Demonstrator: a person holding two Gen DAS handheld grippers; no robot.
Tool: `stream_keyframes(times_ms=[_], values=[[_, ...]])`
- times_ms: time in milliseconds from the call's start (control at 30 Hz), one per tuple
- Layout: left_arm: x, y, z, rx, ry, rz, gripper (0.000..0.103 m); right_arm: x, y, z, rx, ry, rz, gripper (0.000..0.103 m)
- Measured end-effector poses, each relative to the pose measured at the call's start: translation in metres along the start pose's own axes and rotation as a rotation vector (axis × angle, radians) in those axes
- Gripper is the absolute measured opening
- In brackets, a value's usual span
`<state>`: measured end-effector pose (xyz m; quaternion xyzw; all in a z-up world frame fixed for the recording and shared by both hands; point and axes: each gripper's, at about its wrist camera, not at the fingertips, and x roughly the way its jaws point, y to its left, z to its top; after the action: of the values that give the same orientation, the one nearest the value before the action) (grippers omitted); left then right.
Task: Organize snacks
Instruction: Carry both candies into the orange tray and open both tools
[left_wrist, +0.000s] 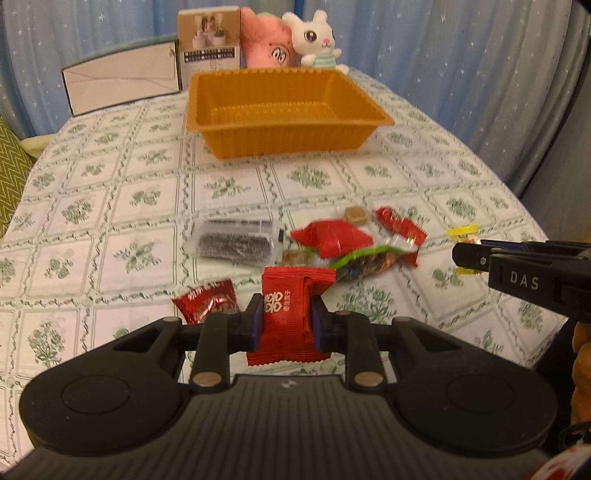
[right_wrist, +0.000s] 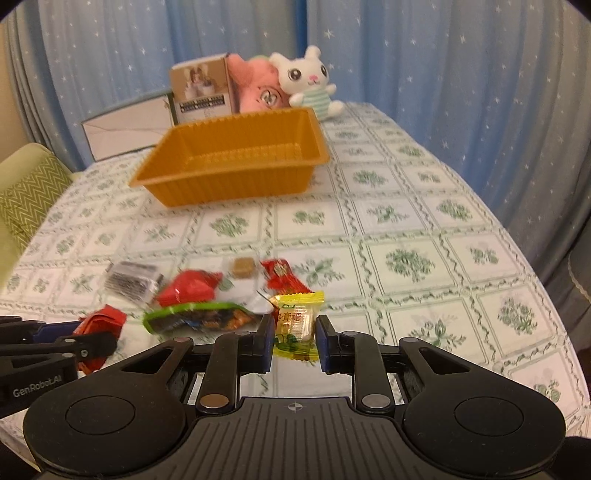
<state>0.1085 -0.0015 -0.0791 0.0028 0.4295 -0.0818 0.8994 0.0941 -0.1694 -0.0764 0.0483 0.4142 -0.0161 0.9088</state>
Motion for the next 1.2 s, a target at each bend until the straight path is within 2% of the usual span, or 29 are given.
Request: stream_keyframes(times_ms=[300, 600, 933, 1200], values=[[-0.016, 0.001, 0.021, -0.01, -0.053, 0.001, 0.023, -0.017, 0.011, 0.024, -0.029, -0.06, 0.034, 0.024], [-0.016, 0.004, 0.056, -0.013, -0.106, -0.002, 0.023, -0.017, 0.008, 0.052, -0.047, -0.101, 0.054, 0.024], [0.006, 0.015, 0.118, -0.021, -0.157, -0.018, 0.023, 0.012, 0.007, 0.103, -0.06, -0.138, 0.096, 0.024], [0.043, 0.034, 0.164, -0.05, -0.158, -0.026, 0.023, 0.061, 0.004, 0.154, -0.02, -0.122, 0.149, 0.024]])
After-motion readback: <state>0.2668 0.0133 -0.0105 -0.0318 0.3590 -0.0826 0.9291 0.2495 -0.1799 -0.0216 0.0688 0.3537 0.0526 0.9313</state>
